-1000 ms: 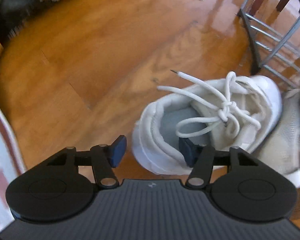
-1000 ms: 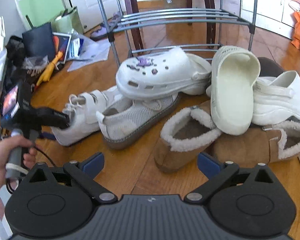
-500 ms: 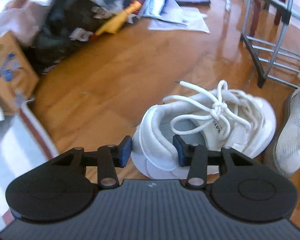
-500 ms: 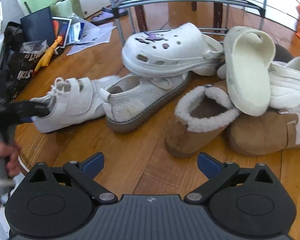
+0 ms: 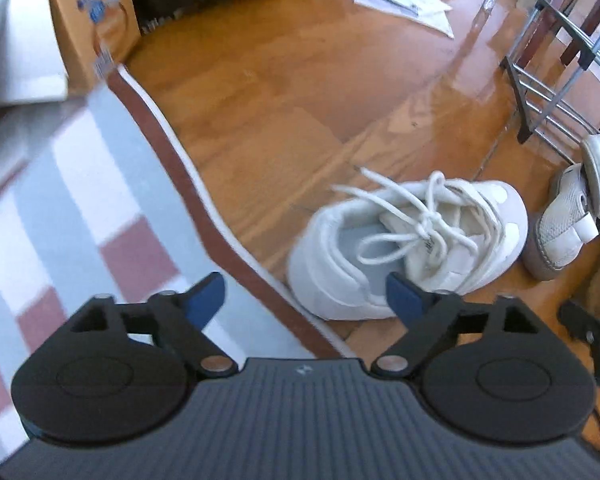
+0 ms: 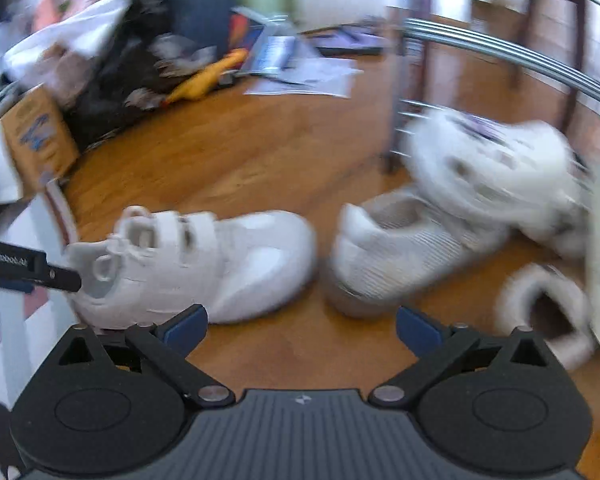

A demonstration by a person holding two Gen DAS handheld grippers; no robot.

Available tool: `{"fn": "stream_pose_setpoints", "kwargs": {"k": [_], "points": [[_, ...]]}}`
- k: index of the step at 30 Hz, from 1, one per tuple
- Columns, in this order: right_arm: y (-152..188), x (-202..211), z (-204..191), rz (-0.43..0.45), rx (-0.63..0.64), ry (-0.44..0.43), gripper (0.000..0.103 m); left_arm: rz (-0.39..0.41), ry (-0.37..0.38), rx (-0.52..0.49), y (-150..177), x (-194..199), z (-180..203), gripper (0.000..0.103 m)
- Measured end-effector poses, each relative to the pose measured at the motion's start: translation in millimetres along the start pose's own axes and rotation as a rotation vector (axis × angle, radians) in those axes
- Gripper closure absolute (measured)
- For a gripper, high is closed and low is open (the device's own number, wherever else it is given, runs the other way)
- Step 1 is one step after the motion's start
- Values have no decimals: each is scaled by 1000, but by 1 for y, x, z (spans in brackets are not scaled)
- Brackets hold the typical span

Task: Organize scattered shoes
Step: 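Grasp the white lace-up sneaker with the left tool and lift it, then place the lace-up sneaker on the floor while the right tool grasps the velcro sneaker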

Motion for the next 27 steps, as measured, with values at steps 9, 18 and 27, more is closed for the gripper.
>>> {"fn": "stream_pose_setpoints", "kwargs": {"k": [9,18,27], "points": [[-32,-50,-42,-1,228,-45,4,-66,-14,-8,9,-17,-1,9],[-42,-64,-47,-2,121,-152,8,-60,-46,-113,20,-20,22,8],[-44,-79,-42,-105,-63,-181,64,-120,-69,-46,22,-34,5,8]]}}
Point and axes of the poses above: each gripper's, at about its wrist camera, not at the fingertips, and x roughly against the way its jaws point, z to its right, y to its underside, the point moved 2 cm from there along -x, roughly the way its jaws point, and after that the axes turned 6 degrees about x, right-handed, at the moved point
